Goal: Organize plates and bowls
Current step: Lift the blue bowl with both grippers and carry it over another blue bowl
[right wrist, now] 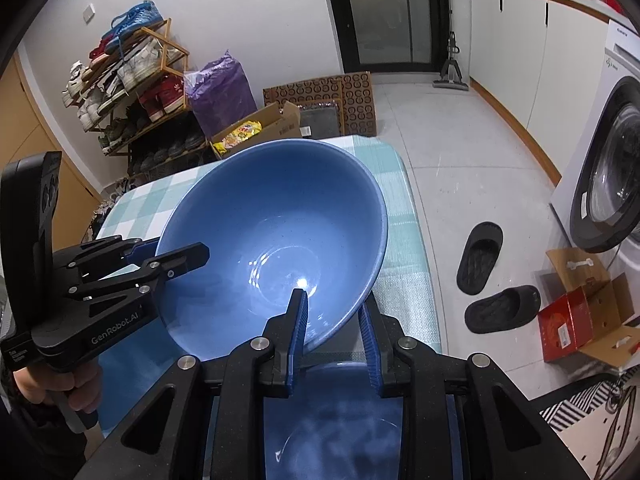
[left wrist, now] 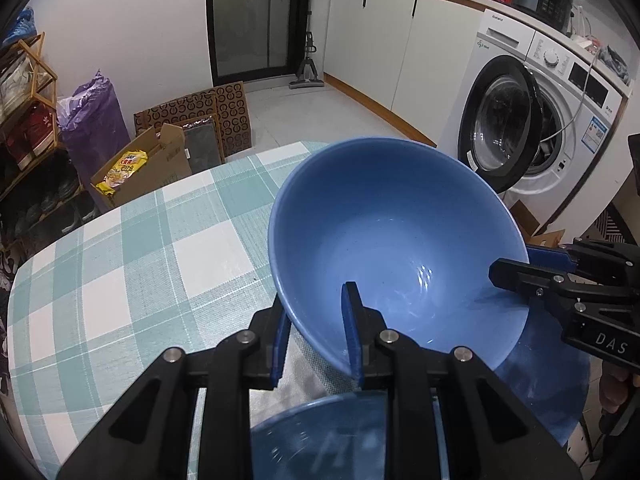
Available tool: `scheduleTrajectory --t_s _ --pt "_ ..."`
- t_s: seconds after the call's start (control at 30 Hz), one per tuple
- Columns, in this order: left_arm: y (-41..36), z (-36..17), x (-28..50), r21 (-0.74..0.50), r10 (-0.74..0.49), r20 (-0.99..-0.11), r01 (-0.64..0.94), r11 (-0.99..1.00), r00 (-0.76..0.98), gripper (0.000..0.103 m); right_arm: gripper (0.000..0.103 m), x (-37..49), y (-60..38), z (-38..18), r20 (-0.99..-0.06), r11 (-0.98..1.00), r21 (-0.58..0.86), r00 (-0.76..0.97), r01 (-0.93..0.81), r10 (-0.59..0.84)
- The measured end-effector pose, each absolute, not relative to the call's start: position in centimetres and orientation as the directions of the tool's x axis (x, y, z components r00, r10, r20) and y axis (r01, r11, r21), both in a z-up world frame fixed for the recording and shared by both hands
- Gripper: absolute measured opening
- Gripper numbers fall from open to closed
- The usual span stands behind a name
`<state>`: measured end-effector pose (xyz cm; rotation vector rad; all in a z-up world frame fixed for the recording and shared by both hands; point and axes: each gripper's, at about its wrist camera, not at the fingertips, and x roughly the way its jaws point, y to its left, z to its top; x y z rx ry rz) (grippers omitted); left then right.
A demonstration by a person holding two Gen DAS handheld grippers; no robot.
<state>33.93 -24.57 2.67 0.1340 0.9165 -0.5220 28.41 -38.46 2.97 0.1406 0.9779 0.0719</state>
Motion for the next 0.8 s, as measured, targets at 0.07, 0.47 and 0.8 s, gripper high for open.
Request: scheduleTrajectory --t_s 0.07,0.47,0.8 --pt "-24.4 3.1 33.7 -0.106 -0.375 -0.780 0.485 0.868 0.501 0.023 0.026 28.1 -38.3 3.6 -0.815 0.989 0.149 0.565 -0.002 0.124" --pt "-23.3 5.8 31.5 -0.102 -0.390 -0.746 0.487 0.868 0.539 0.023 0.026 25.6 -37.4 6.8 -0.787 0.991 0.134 0.606 -0.019 0.117" --pt "-22.2 7.8 28.7 -0.093 -0.393 -0.718 0.480 0.872 0.574 0.023 0.026 22.4 -36.0 9.6 -0.757 0.992 0.117 0.644 -0.040 0.116"
